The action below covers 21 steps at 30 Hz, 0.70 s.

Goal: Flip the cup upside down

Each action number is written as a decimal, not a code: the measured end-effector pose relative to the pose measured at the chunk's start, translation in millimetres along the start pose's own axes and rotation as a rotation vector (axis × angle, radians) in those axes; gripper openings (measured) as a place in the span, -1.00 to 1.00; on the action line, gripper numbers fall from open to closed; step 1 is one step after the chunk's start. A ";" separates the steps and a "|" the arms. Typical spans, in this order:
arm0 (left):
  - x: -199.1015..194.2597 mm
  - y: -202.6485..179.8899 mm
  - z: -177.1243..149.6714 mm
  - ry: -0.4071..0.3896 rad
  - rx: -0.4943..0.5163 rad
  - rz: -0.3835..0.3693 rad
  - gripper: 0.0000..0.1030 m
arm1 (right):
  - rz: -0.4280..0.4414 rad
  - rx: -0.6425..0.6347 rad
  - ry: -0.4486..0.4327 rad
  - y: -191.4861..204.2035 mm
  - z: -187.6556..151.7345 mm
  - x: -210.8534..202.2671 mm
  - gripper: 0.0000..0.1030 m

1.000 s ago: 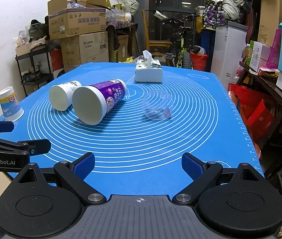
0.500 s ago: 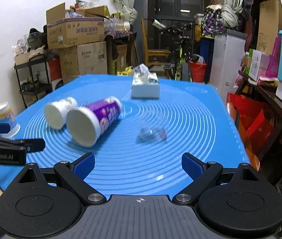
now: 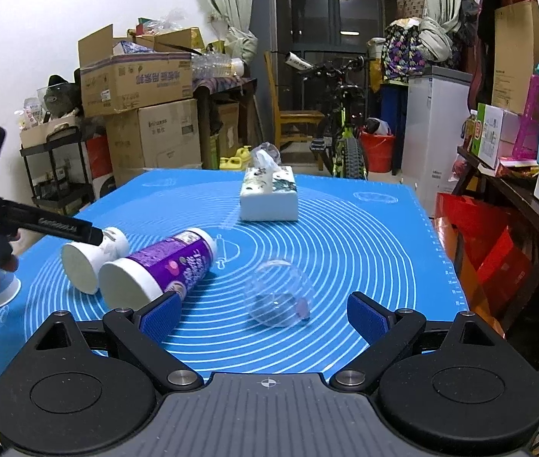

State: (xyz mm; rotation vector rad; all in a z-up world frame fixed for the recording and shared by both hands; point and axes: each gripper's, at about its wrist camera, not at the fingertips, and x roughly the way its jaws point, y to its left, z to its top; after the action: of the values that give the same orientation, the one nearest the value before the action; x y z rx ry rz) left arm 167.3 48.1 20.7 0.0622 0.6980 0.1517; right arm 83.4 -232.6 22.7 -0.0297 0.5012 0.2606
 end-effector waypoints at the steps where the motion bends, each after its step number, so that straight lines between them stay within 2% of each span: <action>1: 3.6 0.6 0.7 0.010 -0.003 -0.004 0.99 | -0.001 0.002 0.003 -1.7 -0.8 1.7 0.83; 6: 27.0 4.5 0.2 0.105 -0.042 -0.064 0.99 | -0.010 0.013 0.015 -8.9 -4.1 6.9 0.83; 8: 32.6 7.6 -2.3 0.128 -0.080 -0.072 0.89 | -0.012 0.014 0.017 -10.2 -4.3 7.4 0.83; 10: 34.5 8.9 -5.6 0.143 -0.074 -0.068 0.37 | -0.015 0.014 0.016 -10.1 -4.4 7.3 0.83; 12: 34.5 12.3 -6.7 0.156 -0.071 -0.078 0.24 | -0.018 0.015 0.014 -11.4 -4.6 6.4 0.83; 16: 25.0 18.0 -3.9 0.135 -0.088 -0.058 0.08 | -0.022 0.019 0.011 -12.9 -4.9 4.5 0.83; 21: -7.9 18.1 1.4 0.074 -0.102 -0.054 0.06 | -0.017 0.011 0.005 -8.9 -4.3 -1.8 0.83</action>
State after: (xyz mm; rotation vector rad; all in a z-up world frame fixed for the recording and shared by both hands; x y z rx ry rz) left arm 160.1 64.7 28.7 -0.0606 0.7635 0.1378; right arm 82.0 -242.1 19.4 -0.0234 0.5070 0.2414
